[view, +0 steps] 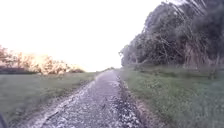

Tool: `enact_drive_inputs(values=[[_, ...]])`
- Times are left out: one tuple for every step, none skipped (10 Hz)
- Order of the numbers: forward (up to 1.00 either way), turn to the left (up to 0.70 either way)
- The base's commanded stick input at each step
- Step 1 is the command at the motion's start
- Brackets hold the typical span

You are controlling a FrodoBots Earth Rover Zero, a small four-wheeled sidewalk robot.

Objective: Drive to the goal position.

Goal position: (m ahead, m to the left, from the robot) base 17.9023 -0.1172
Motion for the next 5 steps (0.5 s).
enact_drive_inputs(values=[[0.00,0.00],[0.00,0.00],[0.00,0.00],[0.00,0.00],[0.00,0.00]])
